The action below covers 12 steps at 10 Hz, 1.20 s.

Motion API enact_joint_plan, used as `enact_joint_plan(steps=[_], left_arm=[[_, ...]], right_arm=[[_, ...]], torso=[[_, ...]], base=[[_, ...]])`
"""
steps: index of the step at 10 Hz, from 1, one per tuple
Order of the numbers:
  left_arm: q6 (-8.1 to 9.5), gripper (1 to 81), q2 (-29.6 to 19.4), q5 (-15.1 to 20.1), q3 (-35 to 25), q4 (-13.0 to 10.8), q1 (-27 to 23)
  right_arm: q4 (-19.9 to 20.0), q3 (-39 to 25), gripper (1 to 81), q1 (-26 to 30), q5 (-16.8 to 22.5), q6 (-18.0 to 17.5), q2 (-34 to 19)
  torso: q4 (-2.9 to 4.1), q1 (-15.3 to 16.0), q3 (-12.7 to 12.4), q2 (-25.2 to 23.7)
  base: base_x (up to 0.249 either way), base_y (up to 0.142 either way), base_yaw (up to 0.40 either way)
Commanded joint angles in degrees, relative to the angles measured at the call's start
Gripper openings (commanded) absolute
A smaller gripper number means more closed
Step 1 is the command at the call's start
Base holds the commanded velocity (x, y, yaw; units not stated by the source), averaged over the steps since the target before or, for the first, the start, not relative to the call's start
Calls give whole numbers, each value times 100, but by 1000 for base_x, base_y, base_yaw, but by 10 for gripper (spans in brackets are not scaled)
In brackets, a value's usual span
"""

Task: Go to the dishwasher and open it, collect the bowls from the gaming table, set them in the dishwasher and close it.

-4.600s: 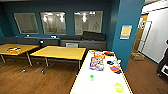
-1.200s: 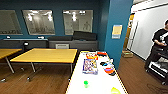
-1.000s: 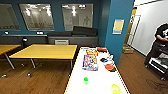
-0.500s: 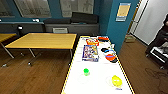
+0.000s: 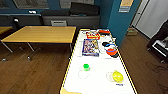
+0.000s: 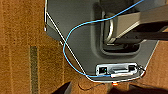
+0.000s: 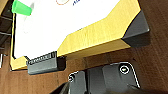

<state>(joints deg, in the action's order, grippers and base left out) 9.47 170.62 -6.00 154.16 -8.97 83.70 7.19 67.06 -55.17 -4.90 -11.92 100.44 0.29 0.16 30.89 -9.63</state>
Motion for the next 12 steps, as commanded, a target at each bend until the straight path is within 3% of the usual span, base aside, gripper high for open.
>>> enact_joint_plan(steps=[1, 3, 5, 7, 12], left_arm=[[28, 811, -36, 371, 9, 53, -7], [28, 811, -36, 371, 18, 53, -7], [28, 811, -19, 371, 18, 53, -7], [28, 811, -10, 380, 18, 62, -7], [28, 811, -19, 380, 26, 124, -24]], right_arm=[[1081, 227, 811, 1397, 1017, -126, -540], [1662, 684, 811, 1775, 1166, -144, -425], [2232, 1420, 811, 2163, 1622, -144, -171], [2858, 1924, 811, 2269, 1808, -144, -65], [3683, 2776, 811, 2883, 2274, -258, 435]], torso=[[0, 0, 2, 0], [0, 0, -9, 2], [0, 2, -9, 5], [0, 2, -7, 5], [0, 5, -2, 7]], base=[[0, 0, 0], [0, 0, 0], [0, 0, 0], [0, 0, 0], [0, 0, 0]])
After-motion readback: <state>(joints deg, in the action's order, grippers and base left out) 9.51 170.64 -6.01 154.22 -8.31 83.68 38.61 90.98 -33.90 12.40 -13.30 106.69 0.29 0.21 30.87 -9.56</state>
